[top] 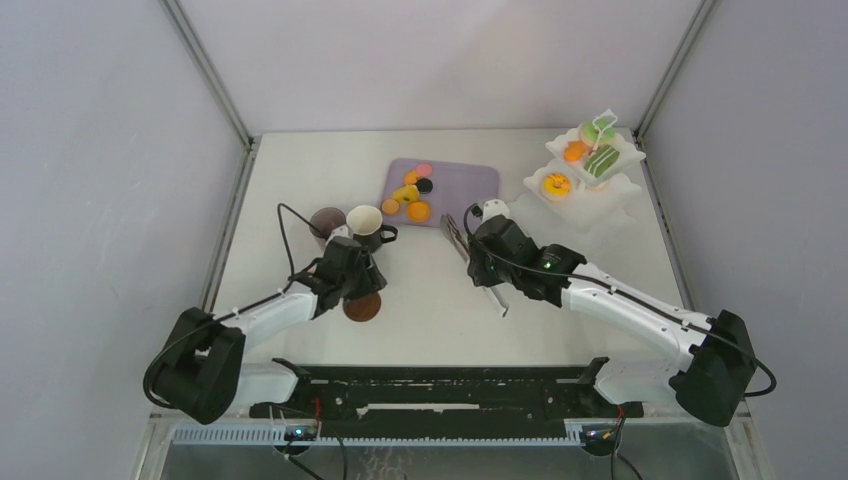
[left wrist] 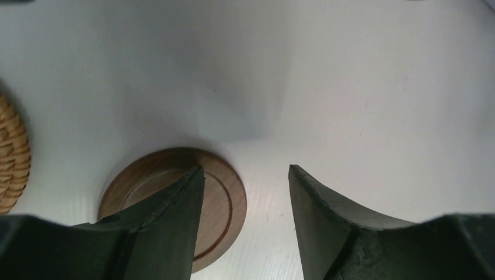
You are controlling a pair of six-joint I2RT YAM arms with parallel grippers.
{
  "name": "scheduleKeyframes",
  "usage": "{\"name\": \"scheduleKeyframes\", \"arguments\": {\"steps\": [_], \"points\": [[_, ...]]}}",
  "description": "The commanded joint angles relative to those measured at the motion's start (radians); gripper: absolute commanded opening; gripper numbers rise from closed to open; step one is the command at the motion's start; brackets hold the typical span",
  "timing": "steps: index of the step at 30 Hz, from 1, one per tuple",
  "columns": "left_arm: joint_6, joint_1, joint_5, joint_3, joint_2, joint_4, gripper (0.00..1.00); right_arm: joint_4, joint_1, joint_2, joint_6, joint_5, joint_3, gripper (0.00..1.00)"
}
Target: Serve the afternoon tea
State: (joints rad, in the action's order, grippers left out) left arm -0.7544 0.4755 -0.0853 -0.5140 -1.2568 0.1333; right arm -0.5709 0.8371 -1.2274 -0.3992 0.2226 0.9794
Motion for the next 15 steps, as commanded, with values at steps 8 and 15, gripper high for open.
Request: {"name": "scheduleKeyframes", "arguments": {"steps": [8, 15], "points": [[0.019, -0.048, -0.054, -0.055, -0.054, -0.021, 0.60, 0.019, -0.016, 0.035, 0.009, 0.016, 0.053, 0.31], [0.033, -0.065, -0.069, -0.096, -0.103, -0.021, 0.60, 0.045, -0.024, 0.023, 0.015, -0.018, 0.059, 0.33]]}}
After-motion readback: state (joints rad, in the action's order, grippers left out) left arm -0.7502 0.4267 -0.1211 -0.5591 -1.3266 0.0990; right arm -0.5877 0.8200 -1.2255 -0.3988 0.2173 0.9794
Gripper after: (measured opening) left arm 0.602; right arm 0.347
